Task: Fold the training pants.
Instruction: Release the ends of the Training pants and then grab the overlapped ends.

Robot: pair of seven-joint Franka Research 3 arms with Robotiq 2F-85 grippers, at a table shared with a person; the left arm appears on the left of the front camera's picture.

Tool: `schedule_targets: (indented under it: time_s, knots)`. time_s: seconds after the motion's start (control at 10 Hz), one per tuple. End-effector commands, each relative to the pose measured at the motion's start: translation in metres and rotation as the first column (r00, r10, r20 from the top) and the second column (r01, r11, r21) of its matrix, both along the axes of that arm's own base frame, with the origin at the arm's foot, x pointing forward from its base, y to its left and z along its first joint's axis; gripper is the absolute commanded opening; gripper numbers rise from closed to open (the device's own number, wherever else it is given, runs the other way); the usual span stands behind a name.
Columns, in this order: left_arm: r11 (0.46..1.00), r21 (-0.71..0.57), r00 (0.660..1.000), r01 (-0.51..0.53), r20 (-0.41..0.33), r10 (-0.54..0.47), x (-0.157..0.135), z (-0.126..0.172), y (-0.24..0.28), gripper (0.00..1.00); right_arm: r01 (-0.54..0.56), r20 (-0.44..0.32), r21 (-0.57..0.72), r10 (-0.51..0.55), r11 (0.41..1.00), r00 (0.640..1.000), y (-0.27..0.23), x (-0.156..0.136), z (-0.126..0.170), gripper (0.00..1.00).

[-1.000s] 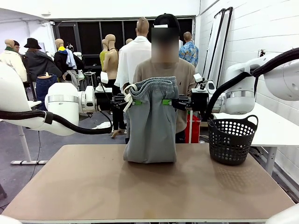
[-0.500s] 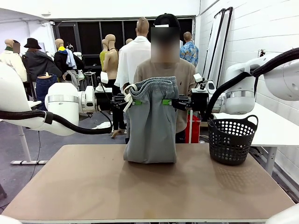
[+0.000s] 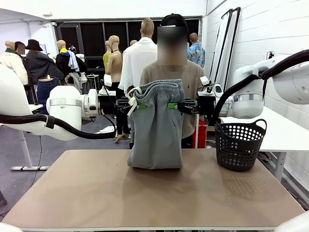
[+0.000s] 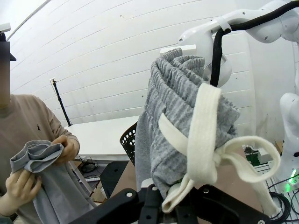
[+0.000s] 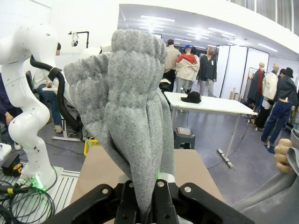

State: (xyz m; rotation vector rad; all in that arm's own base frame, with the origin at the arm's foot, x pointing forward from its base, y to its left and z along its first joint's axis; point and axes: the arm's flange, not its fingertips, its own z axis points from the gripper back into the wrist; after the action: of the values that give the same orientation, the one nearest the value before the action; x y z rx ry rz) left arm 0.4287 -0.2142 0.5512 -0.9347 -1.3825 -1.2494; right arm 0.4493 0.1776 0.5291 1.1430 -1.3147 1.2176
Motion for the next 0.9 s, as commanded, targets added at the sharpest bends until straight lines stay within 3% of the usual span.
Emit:
schedule_targets:
  time_s: [0.0, 0.8]
  knots:
    - [1.000, -0.008, 1.000, -0.004, 0.017, 0.005, -0.0008, 0.0017, -0.0005, 0.00, 0.000, 0.004, -0.001, 0.000, 1.000, 1.000, 0.0005, -0.0008, 0.0022, 0.00]
    - [1.000, -0.008, 1.000, -0.004, 0.017, 0.005, -0.0008, 0.0017, -0.0005, 0.00, 0.000, 0.004, -0.001, 0.000, 1.000, 1.000, 0.0005, -0.0008, 0.0022, 0.00]
